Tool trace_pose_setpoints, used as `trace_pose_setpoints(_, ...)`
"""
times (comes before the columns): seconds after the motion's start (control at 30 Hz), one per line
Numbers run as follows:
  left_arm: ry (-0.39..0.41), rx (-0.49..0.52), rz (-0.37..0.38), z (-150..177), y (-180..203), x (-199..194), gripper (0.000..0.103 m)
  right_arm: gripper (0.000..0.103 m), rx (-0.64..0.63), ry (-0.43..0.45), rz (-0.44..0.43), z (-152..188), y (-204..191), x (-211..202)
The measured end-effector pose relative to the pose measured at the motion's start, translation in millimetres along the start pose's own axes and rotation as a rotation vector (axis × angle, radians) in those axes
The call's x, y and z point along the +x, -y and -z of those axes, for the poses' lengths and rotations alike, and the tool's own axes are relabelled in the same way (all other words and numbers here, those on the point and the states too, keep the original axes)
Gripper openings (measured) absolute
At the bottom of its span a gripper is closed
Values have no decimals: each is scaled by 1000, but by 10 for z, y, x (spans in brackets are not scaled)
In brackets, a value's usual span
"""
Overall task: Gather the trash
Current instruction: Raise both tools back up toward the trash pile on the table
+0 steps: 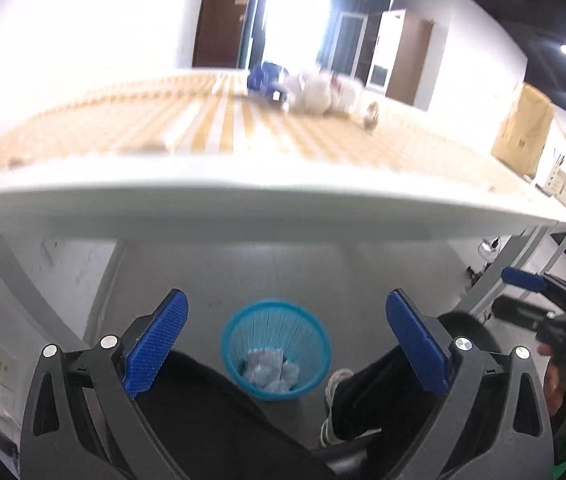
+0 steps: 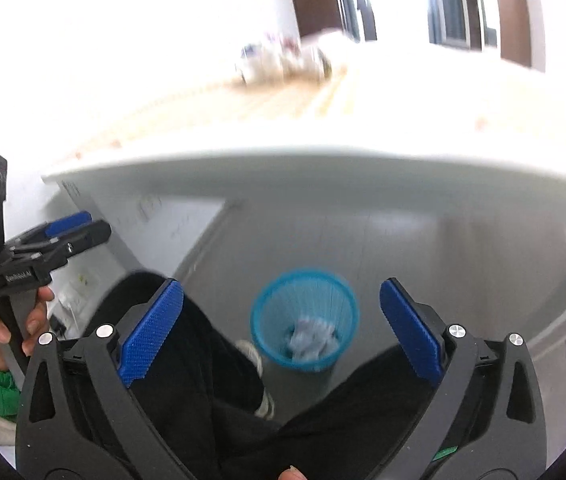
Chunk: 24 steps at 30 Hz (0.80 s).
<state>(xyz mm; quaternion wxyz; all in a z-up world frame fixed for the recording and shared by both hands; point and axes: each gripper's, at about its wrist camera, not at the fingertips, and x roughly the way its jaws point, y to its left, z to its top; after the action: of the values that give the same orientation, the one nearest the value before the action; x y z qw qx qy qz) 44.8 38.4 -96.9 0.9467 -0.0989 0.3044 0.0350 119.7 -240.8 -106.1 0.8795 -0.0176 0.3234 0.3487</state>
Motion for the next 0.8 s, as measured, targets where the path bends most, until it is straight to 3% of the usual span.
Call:
trace_pose_setpoints(0.23,78,-14,30,-422,35,-231,97,94,-19,124,-5,-487,-68,-299)
trace_pose_setpoints(0.4,115,-17,42,-756,46,-256,97,94,-24,160,-5,-816,-54,-284)
trace_pose_setpoints(0.8,124,-44,60,-1481,-26,52,97,91,-21,114,-6,-1445,137,187)
